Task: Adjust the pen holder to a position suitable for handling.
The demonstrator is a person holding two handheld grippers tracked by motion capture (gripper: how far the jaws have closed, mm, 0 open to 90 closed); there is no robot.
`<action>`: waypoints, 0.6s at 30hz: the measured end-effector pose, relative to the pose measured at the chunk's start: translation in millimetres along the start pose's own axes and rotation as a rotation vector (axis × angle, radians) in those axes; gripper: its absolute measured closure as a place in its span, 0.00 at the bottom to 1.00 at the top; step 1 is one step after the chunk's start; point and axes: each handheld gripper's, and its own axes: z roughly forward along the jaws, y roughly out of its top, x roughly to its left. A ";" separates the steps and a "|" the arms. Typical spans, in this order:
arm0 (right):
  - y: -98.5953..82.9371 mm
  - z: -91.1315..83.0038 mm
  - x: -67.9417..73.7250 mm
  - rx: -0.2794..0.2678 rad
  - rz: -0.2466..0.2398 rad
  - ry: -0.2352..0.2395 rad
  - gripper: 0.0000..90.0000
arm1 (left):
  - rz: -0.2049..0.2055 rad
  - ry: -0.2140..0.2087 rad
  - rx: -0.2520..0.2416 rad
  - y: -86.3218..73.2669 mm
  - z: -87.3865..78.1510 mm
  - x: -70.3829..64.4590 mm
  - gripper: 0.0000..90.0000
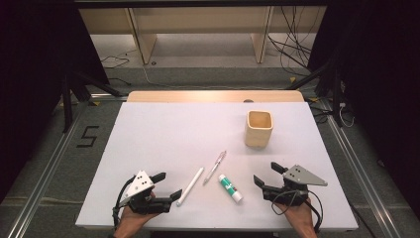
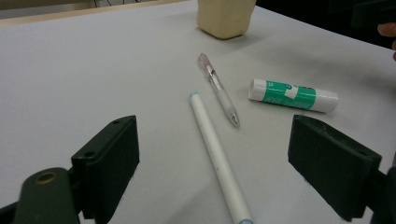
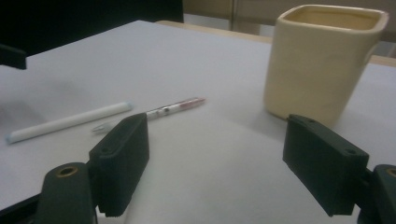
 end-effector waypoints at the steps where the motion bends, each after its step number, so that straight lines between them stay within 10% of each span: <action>1: 1.9 1.0 -4.0 -0.001 0.004 -0.011 0.27 | -0.002 0.001 0.000 -0.1 0.1 0.0 0.18; 18: 28.5 34.7 -81.6 0.088 0.127 -0.170 0.59 | -0.006 0.005 0.001 -0.4 0.0 0.9 0.18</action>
